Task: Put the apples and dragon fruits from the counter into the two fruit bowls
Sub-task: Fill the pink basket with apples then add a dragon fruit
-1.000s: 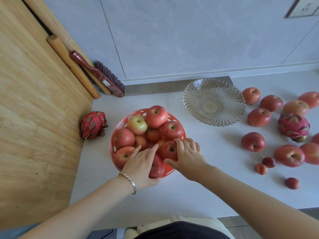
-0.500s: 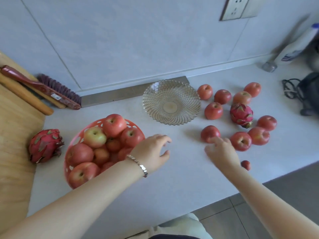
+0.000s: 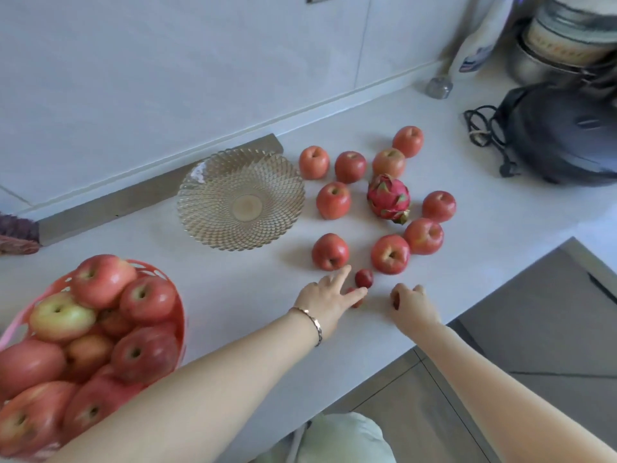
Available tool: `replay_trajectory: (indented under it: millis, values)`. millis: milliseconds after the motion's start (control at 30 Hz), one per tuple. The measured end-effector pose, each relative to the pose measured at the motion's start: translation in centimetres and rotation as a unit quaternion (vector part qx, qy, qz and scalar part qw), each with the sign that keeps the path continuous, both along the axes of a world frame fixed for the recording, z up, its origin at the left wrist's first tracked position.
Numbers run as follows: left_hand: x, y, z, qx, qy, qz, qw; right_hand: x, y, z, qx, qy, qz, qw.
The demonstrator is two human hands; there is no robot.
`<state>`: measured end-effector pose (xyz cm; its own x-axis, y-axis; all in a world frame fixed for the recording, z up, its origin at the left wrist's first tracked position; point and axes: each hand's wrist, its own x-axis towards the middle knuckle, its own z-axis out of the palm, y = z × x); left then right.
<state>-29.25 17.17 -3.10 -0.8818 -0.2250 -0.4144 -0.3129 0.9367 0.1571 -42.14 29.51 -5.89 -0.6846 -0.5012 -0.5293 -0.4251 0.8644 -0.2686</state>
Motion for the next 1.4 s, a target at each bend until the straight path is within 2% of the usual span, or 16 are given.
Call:
replay_trajectory:
  millis: [167,333,433,533,600,633,767,833,900,933,1100,1167,1300,1400]
  values:
    - [-5.4,0.0,-1.4,-0.033,-0.097,-0.066,0.993,-1.3,0.5,0.8,-0.093,-0.141,-0.119,0.978]
    - [-7.7,-0.2,-2.7,-0.008,-0.105,-0.081,0.991,-2.3,1.5,0.9,-0.125,-0.186,-0.147,0.964]
    - [-7.3,-0.2,-3.3,0.043,-0.096,-0.041,0.994,-2.6,1.5,1.1,-0.138,-0.185,-0.129,0.964]
    - [-6.1,0.1,-3.2,0.14,-0.085,0.075,0.984,-2.7,1.0,1.5,-0.17,-0.159,-0.097,0.968]
    - [-5.1,0.1,-2.3,0.239,-0.053,0.185,0.952,-2.7,0.4,2.0,-0.194,-0.152,-0.078,0.966]
    - [-4.3,-0.2,-1.5,0.29,-0.028,0.242,0.925,-2.5,-0.3,2.4,-0.208,-0.153,-0.065,0.964]
    - [-0.2,-1.8,2.3,0.502,0.034,0.416,0.757,-1.6,-3.3,4.0,-0.232,-0.139,-0.004,0.963]
    - [2.2,-3.2,4.4,0.549,0.065,0.465,0.691,-0.7,-5.0,5.0,-0.242,-0.134,0.034,0.96]
    - [4.7,-4.7,6.0,0.555,0.111,0.504,0.653,0.7,-6.8,6.0,-0.248,-0.128,0.091,0.956]
    - [6.3,-5.5,6.8,0.544,0.139,0.521,0.643,1.8,-7.8,6.6,-0.252,-0.131,0.12,0.951]
    - [14.5,-7.4,9.4,0.46,0.265,0.544,0.649,7.1,-11.2,8.3,-0.267,-0.16,0.216,0.926]
    - [18.3,-7.7,9.9,0.421,0.31,0.569,0.634,10.2,-12.5,8.6,-0.275,-0.176,0.243,0.913]
    - [24.4,-8.0,9.9,0.346,0.338,0.642,0.595,15.9,-14.9,8.9,-0.302,-0.176,0.287,0.892]
    - [27.7,-8.2,9.4,0.315,0.336,0.67,0.582,19.0,-16.5,8.7,-0.321,-0.168,0.29,0.886]
